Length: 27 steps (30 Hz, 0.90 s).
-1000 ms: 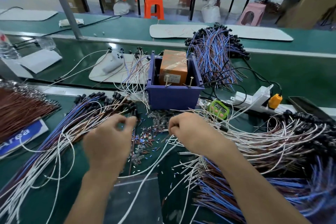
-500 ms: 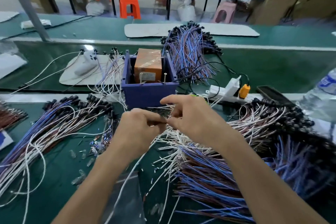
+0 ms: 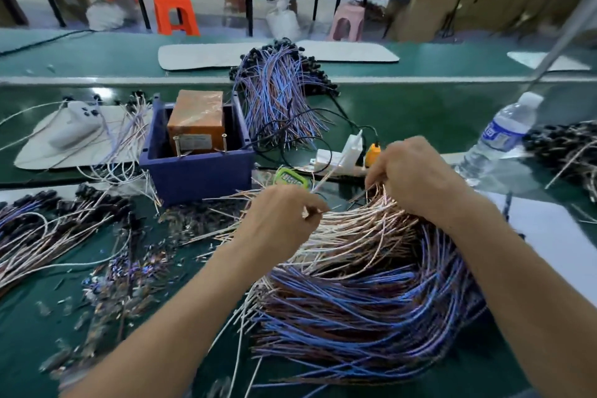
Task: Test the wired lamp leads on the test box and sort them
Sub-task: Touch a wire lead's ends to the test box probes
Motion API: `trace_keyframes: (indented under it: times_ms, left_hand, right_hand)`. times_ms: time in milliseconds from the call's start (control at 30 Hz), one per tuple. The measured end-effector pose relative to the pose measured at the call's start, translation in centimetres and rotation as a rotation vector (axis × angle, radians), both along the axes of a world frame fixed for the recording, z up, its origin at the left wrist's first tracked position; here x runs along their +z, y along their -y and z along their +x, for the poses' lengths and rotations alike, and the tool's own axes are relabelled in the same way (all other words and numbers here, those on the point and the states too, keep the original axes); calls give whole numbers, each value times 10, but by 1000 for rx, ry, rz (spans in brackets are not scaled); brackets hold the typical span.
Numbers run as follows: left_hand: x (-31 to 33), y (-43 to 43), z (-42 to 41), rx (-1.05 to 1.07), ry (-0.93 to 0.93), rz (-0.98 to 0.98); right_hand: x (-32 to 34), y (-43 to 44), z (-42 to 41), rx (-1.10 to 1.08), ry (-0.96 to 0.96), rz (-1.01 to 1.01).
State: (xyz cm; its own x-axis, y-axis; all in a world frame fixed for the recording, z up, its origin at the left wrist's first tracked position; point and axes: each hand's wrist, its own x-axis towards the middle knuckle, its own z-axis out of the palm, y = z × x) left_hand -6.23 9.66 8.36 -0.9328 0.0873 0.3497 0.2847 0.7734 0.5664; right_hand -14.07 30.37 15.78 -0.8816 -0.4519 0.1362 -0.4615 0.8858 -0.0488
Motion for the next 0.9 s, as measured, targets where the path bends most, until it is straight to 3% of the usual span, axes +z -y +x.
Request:
trace_keyframes:
  times_ms: [133,300,667,800,900]
  left_hand:
    - [-23,-31,-20,-39,80,-105]
    - [-48,-36,-33,27,199,51]
    - [-51,-31,-30,56,277,198]
    - [-41,-15,-21,107,212,280]
    - [-31,7,-18,142,210,290]
  right_hand:
    - [-23,-22,-4,-41,13,195]
    - [-39,-38,-4,-116,117,85]
    - [-49,-27,5,-274,9,27]
    - [-59,-5,23,-152,-18,-203]
    - [-72,32,37,-66,170,-355]
